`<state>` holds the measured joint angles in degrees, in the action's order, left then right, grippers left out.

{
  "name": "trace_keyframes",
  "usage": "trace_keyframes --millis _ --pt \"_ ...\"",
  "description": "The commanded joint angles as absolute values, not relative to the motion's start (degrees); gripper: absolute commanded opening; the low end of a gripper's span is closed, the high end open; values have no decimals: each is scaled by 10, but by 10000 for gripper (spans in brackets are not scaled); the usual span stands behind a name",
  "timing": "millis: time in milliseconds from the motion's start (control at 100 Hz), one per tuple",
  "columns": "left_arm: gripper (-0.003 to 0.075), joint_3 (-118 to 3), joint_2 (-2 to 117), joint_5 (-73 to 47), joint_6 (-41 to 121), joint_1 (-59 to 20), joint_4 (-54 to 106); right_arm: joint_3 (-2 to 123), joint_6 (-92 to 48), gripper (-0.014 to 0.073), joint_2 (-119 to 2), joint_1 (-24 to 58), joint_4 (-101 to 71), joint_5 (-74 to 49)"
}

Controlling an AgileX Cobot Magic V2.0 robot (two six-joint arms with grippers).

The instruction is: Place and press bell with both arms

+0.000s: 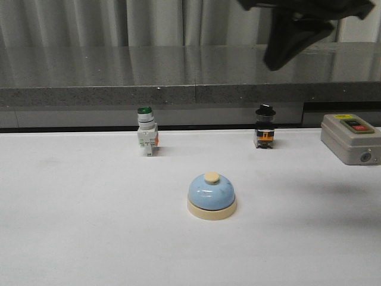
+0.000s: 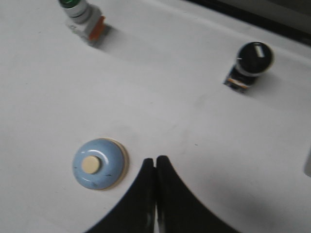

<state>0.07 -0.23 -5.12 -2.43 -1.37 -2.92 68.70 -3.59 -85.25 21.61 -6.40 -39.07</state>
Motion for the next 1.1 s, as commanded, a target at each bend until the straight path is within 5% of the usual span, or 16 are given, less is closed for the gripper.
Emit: trace_keyframes --millis 0,700,1090 --pt "-19 24 -20 -5 -29 -13 -30 669 -43 -60 -791 184 -61 -354" --pt "-19 24 -20 -5 -29 -13 -30 330 -43 -60 -366 110 -61 -213" --pt "-20 24 -20 -5 -29 -13 -30 295 -43 -60 -260 110 -61 -230"
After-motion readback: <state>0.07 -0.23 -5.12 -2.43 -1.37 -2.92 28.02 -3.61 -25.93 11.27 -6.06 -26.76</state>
